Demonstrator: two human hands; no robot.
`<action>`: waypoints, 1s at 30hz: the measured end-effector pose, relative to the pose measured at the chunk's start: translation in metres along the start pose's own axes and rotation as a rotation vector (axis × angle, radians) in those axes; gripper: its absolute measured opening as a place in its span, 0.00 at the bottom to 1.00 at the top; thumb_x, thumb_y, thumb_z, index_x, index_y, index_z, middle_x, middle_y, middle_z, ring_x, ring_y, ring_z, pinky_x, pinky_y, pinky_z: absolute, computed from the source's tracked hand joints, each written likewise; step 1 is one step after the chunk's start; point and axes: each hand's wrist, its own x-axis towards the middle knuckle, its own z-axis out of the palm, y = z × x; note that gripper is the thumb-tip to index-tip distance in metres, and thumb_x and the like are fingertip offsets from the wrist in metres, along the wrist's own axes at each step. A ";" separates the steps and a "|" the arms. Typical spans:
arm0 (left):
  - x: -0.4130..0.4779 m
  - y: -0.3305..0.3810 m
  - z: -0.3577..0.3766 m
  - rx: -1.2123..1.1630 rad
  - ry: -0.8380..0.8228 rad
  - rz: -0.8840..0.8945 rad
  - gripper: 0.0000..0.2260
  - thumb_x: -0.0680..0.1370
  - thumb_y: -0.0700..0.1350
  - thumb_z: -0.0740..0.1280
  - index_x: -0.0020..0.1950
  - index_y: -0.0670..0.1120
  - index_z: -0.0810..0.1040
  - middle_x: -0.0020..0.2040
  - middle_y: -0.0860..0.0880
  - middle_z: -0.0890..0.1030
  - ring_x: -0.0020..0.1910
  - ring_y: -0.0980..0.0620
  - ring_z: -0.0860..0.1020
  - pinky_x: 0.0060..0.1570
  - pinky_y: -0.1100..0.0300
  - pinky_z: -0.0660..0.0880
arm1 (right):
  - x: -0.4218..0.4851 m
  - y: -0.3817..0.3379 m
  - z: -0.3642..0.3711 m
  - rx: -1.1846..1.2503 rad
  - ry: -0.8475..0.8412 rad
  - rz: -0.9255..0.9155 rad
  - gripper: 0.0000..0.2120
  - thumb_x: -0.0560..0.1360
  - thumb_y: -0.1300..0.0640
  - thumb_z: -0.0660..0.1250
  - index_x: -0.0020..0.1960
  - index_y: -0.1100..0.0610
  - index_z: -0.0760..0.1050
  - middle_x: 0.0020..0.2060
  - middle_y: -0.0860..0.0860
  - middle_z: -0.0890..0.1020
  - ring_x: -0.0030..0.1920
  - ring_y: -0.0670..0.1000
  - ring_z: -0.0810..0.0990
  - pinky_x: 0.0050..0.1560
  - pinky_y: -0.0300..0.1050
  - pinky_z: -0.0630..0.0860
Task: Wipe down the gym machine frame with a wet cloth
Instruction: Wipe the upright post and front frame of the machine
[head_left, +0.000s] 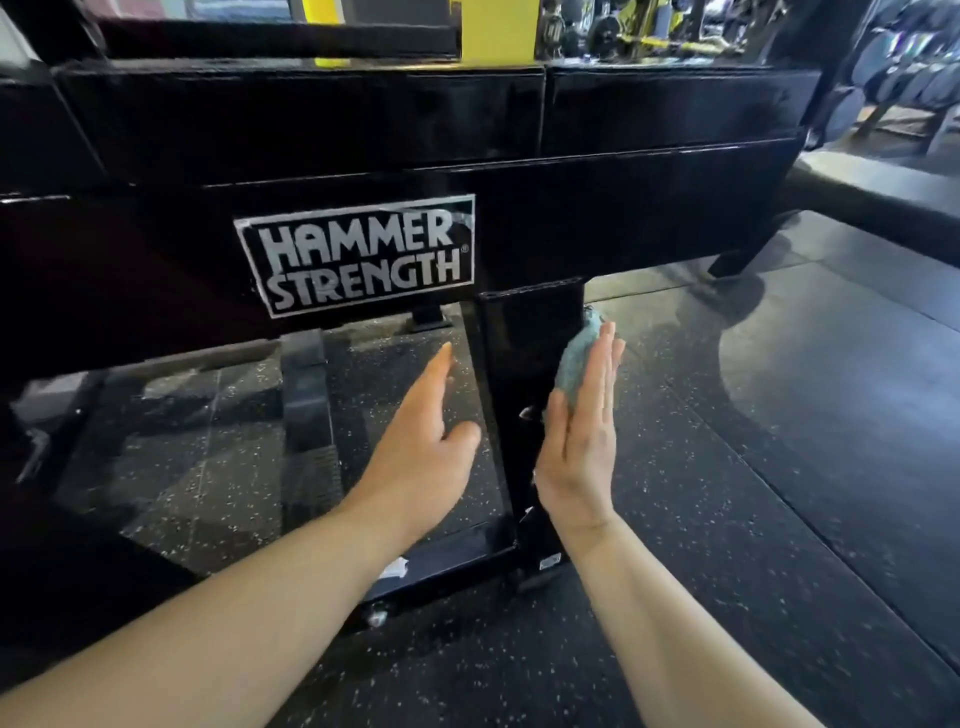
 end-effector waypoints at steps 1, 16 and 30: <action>0.004 0.006 0.006 -0.107 -0.026 -0.045 0.29 0.80 0.38 0.56 0.75 0.63 0.53 0.69 0.69 0.63 0.61 0.76 0.64 0.65 0.67 0.63 | -0.001 -0.005 0.008 0.001 0.025 -0.016 0.26 0.82 0.57 0.50 0.76 0.55 0.42 0.76 0.50 0.47 0.77 0.49 0.42 0.76 0.44 0.45; 0.010 -0.003 -0.009 -0.571 -0.024 -0.083 0.16 0.81 0.41 0.55 0.58 0.60 0.76 0.58 0.60 0.80 0.59 0.61 0.77 0.64 0.59 0.70 | 0.011 -0.051 0.063 0.032 0.361 0.127 0.23 0.82 0.55 0.50 0.74 0.63 0.51 0.74 0.54 0.52 0.76 0.55 0.49 0.76 0.54 0.50; 0.022 -0.030 -0.001 -0.620 -0.114 0.038 0.17 0.81 0.41 0.53 0.60 0.59 0.75 0.59 0.60 0.79 0.61 0.59 0.76 0.63 0.57 0.70 | -0.013 -0.053 0.073 0.167 0.455 0.341 0.24 0.83 0.58 0.51 0.75 0.52 0.47 0.75 0.44 0.49 0.76 0.45 0.46 0.77 0.45 0.47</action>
